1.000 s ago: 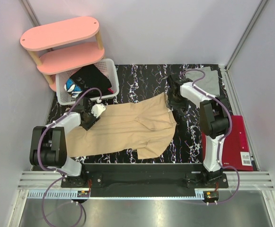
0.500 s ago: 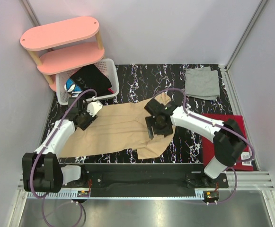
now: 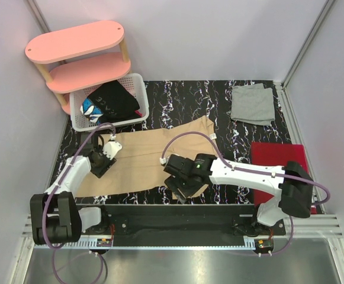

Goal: Fold and stack the t-shirts
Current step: Fold the tshirt

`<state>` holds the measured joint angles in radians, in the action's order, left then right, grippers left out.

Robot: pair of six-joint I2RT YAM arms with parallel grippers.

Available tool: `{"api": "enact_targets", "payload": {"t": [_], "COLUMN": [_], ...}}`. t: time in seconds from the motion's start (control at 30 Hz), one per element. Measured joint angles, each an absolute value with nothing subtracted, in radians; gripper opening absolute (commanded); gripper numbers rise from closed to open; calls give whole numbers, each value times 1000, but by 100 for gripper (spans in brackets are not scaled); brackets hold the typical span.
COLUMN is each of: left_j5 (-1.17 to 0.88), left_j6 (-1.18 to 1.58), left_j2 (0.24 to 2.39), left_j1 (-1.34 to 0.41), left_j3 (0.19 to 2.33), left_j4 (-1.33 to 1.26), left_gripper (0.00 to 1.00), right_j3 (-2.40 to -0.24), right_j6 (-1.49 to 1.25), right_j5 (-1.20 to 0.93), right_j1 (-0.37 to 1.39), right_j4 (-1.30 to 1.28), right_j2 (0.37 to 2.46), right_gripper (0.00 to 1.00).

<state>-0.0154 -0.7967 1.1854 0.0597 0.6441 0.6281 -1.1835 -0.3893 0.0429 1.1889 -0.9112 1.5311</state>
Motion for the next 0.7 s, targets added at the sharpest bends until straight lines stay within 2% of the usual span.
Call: {"api": "enact_targets", "payload": {"t": [0.5,0.7], "left_j5": [-55,-118], "left_j6": [-922,-1034], "left_j2": [1019,1044], "left_j1": [269,483], "left_j3": [607,612], "left_j4": [765,852], "left_gripper": [54,54], "right_j3": [-1182,-1178], "right_j6": [-319,-313], "right_j5": [44,44], "right_j1": [1211,1211], "right_j4": [-728,-688], "right_j2": [1757,1796], "right_gripper": [64,63]}}
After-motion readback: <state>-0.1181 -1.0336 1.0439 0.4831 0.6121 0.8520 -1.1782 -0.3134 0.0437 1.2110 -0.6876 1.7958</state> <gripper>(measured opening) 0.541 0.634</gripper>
